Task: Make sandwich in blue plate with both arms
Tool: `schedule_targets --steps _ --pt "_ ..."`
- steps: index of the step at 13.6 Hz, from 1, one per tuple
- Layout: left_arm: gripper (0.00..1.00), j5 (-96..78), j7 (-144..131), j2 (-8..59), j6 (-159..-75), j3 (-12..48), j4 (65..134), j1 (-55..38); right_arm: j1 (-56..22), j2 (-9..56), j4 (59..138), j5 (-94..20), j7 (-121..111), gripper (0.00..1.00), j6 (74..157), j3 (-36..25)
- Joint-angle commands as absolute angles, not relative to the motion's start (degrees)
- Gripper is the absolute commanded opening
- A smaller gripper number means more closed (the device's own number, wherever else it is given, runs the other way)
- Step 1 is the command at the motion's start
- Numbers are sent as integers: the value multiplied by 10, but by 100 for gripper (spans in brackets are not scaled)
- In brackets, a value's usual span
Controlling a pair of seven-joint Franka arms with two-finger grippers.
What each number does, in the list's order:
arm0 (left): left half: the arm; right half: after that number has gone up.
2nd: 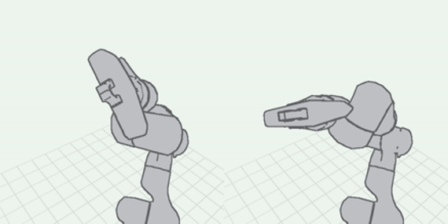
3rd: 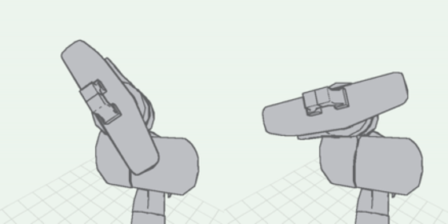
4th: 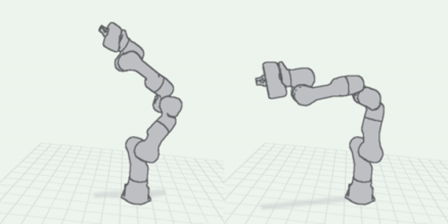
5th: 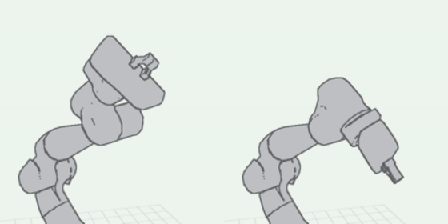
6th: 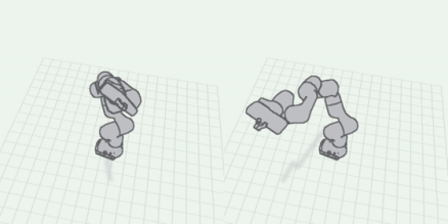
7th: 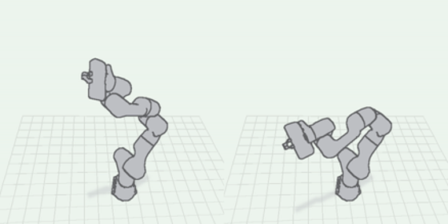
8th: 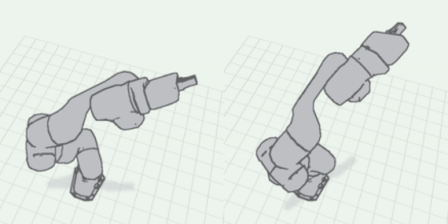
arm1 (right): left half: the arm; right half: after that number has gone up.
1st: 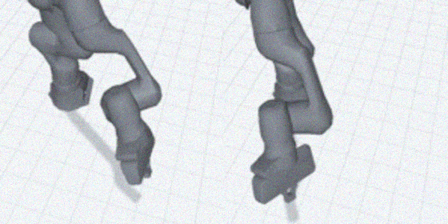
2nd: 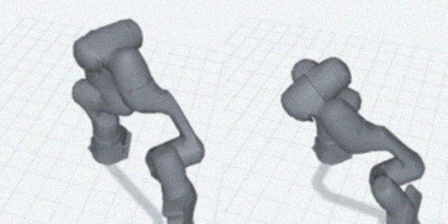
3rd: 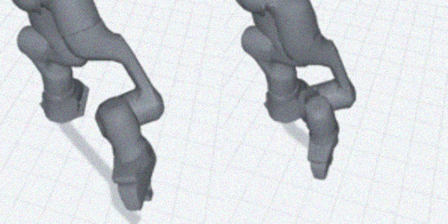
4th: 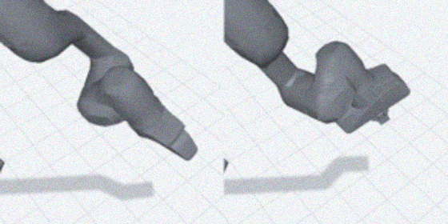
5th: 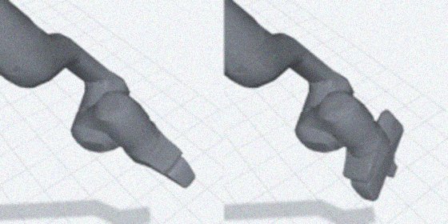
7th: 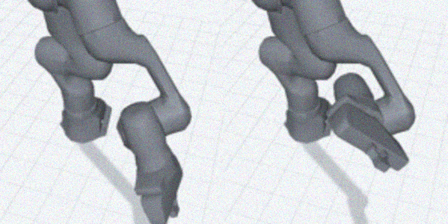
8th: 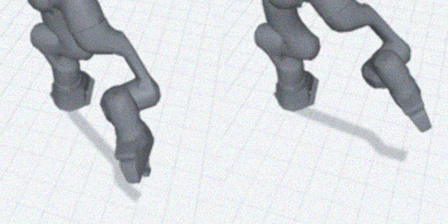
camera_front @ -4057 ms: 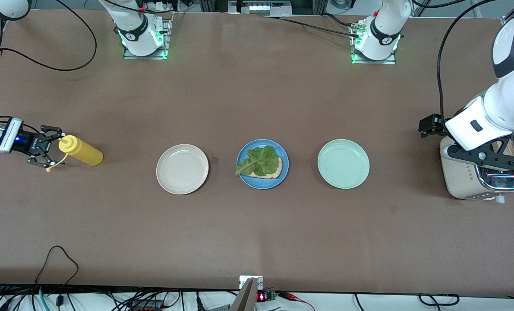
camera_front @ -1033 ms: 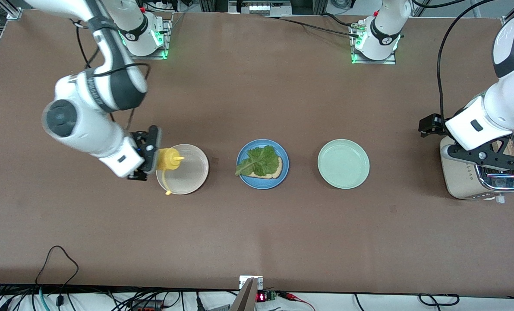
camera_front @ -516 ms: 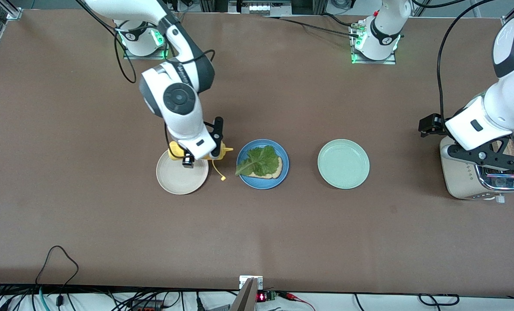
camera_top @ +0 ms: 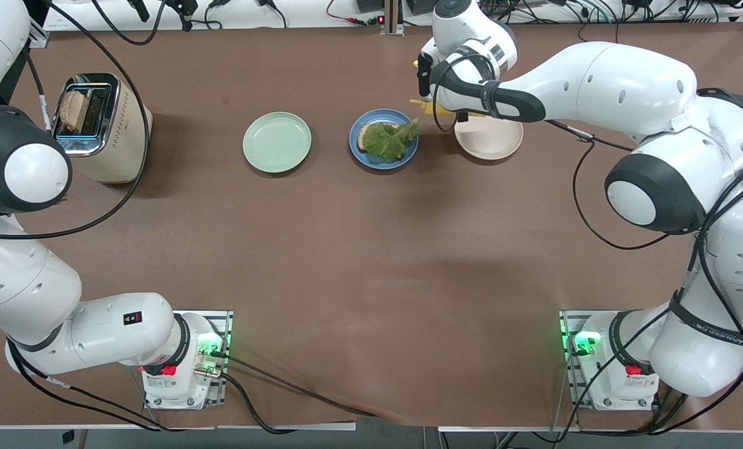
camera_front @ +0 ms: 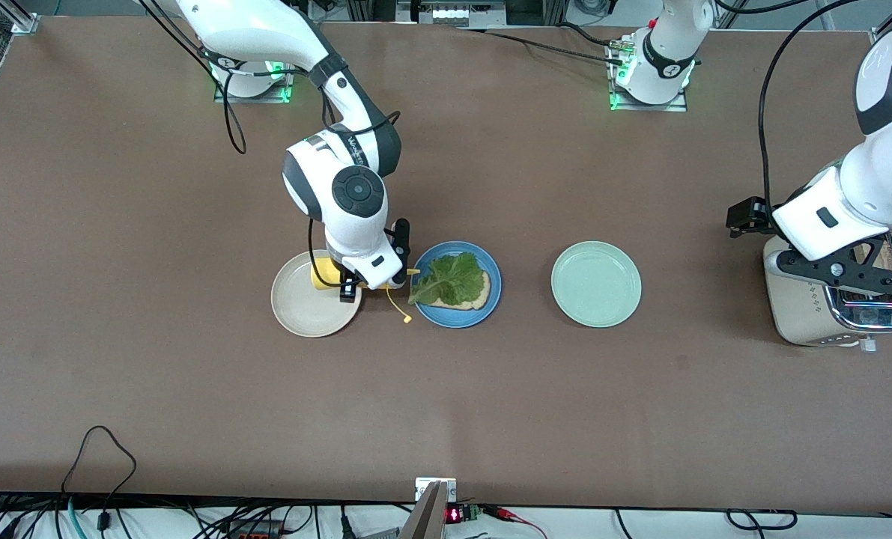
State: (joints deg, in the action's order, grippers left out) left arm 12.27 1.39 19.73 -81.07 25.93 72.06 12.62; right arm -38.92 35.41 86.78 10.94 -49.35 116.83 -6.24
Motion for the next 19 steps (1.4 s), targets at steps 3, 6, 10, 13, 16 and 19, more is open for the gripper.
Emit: schedule_targets --steps 3,6,10,13,16,19 --pt "100 113 11 189 -801 259 718 128 -326 303 873 100 -499 0 1151 -51" --pt "100 113 11 188 -801 259 717 128 -129 216 943 84 -563 0 1150 93" --pt "100 113 14 189 -801 255 718 131 38 170 954 -57 -713 0 1094 152" --pt "100 113 16 189 -797 252 718 141 144 170 954 -160 -842 0 1061 152" --pt "100 113 15 189 -795 251 719 141 247 183 954 -253 -1016 0 1009 153" --pt "100 118 17 189 -789 251 720 143 321 227 953 -321 -1192 0 969 151"
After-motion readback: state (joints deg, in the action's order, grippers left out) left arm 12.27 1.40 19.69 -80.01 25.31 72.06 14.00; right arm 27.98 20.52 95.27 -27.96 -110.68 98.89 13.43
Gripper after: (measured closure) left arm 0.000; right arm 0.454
